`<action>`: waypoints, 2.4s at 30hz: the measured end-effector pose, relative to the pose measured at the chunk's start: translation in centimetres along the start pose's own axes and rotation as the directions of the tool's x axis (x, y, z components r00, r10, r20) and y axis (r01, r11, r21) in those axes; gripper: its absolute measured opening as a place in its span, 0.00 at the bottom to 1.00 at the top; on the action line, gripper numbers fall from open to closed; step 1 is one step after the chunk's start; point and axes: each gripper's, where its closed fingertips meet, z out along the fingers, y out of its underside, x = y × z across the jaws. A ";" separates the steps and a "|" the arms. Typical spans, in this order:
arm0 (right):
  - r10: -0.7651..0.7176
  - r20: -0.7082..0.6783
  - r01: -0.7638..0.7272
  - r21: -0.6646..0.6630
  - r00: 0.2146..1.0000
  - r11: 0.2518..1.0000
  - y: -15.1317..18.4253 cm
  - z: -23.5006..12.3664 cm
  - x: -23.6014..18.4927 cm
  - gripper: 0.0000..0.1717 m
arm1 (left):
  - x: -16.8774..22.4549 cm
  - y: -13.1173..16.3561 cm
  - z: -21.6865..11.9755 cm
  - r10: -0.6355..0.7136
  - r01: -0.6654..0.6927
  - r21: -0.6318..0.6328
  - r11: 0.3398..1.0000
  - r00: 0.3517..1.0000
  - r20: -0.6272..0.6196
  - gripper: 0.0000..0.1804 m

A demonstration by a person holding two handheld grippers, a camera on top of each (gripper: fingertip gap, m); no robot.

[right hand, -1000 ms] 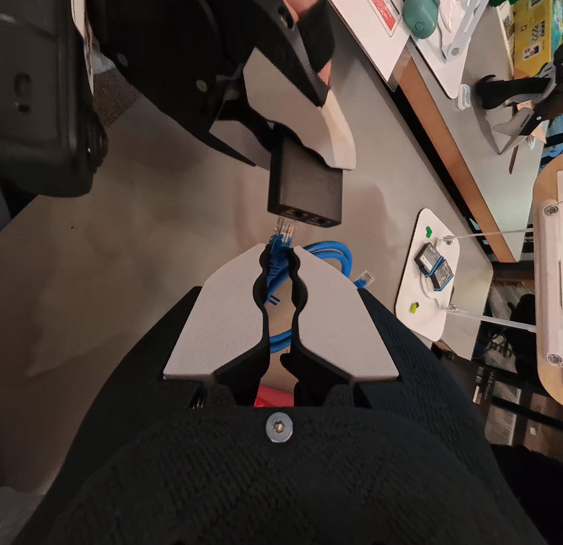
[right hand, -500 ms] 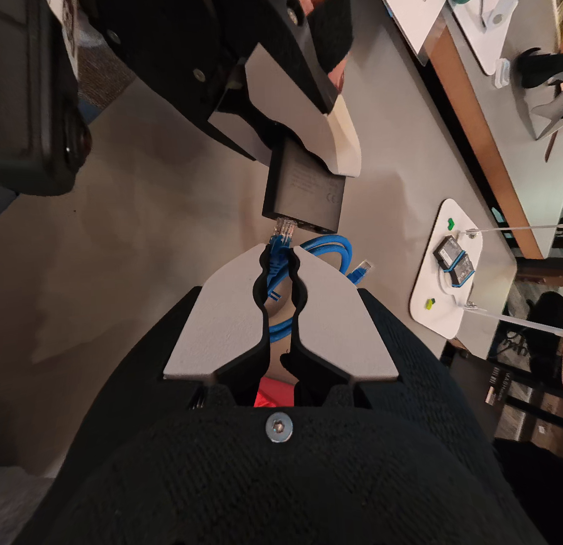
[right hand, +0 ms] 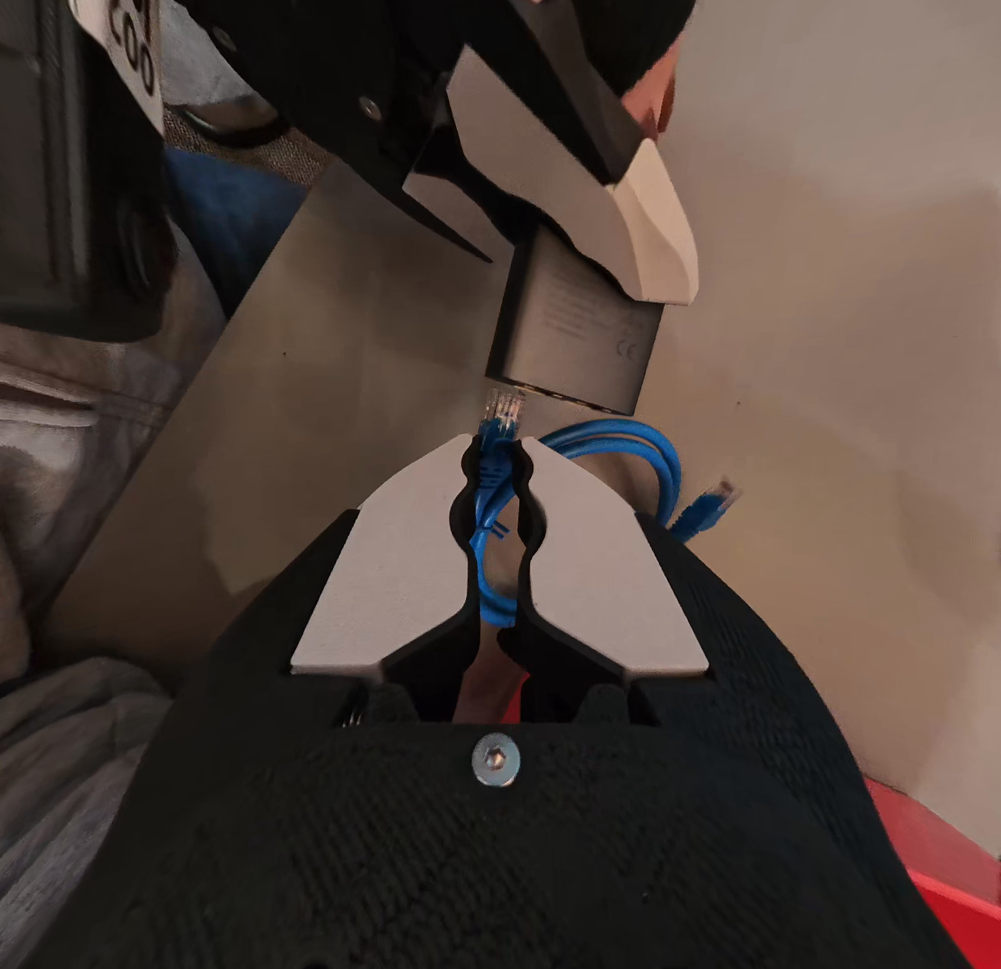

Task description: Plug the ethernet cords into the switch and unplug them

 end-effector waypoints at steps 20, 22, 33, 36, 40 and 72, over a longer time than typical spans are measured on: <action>0.042 -0.008 -0.043 -0.058 0.999 0.997 0.7 0.4 0.2 0.06 | 0.2 0.3 0.2 0.104 -0.103 -0.026 0.994 0.995 0.006 0.12; 0.039 -0.007 -0.039 -0.057 0.999 0.998 0.7 0.4 0.2 0.06 | 0.2 0.2 0.2 0.109 -0.109 -0.021 0.994 0.994 0.006 0.12; 0.052 0.011 -0.052 -0.060 0.999 0.997 0.7 0.5 0.0 0.06 | 0.4 -0.4 0.3 0.134 -0.133 -0.010 0.991 0.991 0.012 0.12; 0.053 0.013 -0.052 -0.061 0.999 0.997 0.7 0.6 -0.1 0.06 | 0.5 -0.5 0.4 0.145 -0.145 -0.013 0.989 0.989 0.010 0.12; 0.051 0.028 -0.050 -0.052 0.998 0.997 0.6 0.6 -0.1 0.05 | 0.5 -0.7 0.3 0.165 -0.164 -0.017 0.986 0.986 0.013 0.12; -0.287 -0.503 0.331 -0.003 0.815 0.944 -1.8 -2.9 5.3 0.34 | 0.0 3.4 0.4 -0.427 0.414 -0.150 0.898 0.902 -0.062 0.12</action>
